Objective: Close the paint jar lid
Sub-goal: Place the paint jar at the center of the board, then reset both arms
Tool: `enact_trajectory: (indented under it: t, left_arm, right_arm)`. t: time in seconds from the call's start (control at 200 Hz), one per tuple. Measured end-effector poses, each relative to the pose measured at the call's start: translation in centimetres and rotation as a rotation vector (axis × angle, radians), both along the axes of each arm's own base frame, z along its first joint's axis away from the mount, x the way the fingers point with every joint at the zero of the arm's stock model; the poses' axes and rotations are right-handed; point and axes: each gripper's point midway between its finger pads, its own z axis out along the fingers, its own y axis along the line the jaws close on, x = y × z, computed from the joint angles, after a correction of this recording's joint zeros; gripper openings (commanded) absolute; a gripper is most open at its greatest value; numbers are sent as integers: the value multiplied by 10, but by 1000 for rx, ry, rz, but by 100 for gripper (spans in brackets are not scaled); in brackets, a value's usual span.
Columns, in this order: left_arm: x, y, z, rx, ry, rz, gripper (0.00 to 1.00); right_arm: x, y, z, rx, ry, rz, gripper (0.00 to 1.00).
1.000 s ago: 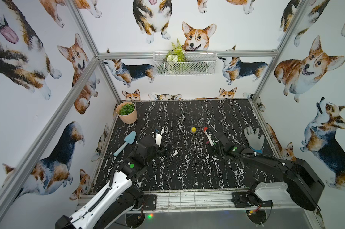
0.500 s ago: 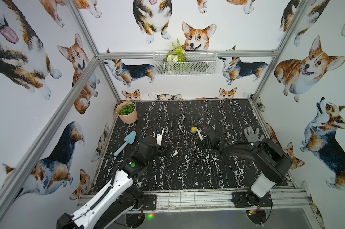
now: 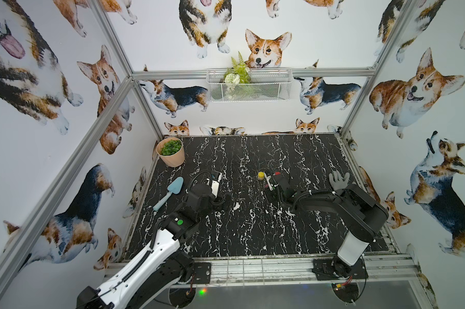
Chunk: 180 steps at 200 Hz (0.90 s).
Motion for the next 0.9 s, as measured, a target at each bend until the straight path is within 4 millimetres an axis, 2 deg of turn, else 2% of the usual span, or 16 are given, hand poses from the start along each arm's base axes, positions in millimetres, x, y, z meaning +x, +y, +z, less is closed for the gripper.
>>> enact_trajectory:
  t: [0.19, 0.375, 0.441, 0.461, 0.661, 0.776, 0.901]
  left_arm:
    - [0, 0, 0, 0, -1, 0, 100]
    - [0, 0, 0, -1, -1, 0, 100]
    - [0, 0, 1, -1, -2, 0, 100]
    - [0, 0, 1, -2, -3, 0, 100]
    - [0, 0, 4, 1, -11, -4, 100]
    - [1, -1, 3, 4, -8, -3, 100]
    - [6, 2, 1, 56, -28, -1, 100]
  right_arm:
    - [0, -1, 0, -2, -3, -3, 42]
    - [0, -2, 0, -6, -7, -5, 61]
    - [0, -3, 2, -6, -12, -9, 62]
    - [1, -3, 3, -6, -14, -11, 66]
    - [0, -5, 11, 5, -31, -13, 83]
    - [0, -4, 36, 36, -73, -2, 90]
    - [-2, -8, 95, 105, -173, 2, 95]
